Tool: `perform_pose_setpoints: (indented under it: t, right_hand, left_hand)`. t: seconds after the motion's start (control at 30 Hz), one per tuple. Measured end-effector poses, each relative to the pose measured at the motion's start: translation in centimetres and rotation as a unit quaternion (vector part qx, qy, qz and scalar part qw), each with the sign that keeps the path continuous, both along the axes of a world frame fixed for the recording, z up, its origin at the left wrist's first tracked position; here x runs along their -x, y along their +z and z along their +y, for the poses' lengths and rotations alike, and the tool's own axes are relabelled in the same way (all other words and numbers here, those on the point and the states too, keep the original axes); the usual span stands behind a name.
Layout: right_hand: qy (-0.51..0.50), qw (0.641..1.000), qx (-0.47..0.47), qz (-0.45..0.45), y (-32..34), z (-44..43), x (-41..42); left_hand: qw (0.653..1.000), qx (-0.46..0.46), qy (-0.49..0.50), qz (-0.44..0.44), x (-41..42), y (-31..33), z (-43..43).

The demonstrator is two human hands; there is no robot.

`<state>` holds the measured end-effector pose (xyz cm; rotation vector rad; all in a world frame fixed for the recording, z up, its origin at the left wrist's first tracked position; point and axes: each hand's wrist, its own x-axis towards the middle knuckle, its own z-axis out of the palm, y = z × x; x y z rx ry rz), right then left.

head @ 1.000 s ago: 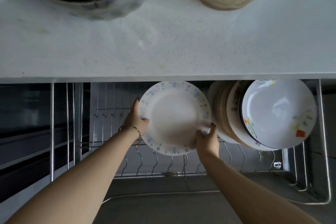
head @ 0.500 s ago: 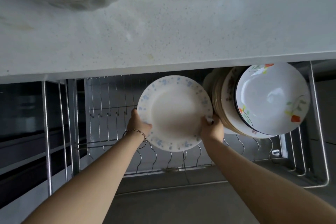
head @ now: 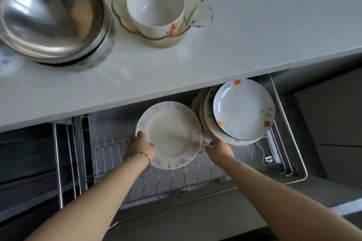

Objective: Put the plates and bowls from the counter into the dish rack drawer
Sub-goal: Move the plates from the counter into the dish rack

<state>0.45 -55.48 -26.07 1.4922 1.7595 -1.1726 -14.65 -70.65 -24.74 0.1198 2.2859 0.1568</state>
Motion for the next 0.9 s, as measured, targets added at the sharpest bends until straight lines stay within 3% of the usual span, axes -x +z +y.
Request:
perform_pose_setpoints:
  t: [0.2, 0.47, 0.7, 0.9]
  right_hand:
    - [0.087, 0.995, 0.053, 0.004, 8.3, 6.5, -6.1]
    - [0.170, 0.979, -0.086, 0.077, 18.4, 22.6, -16.0]
    - [0.204, 0.959, -0.160, 0.109, 26.3, 38.9, -24.1]
    - [0.223, 0.946, -0.208, 0.109, 31.4, 47.9, -25.5]
  left_hand:
    - [0.985, -0.105, -0.119, -0.068, -7.0, 8.8, 8.8]
    - [0.966, -0.151, -0.205, -0.055, -17.0, 17.3, 26.8]
    - [0.963, -0.226, -0.150, 0.006, -24.4, 23.9, 42.6]
    - [0.961, -0.234, -0.140, 0.043, -25.9, 28.4, 50.4]
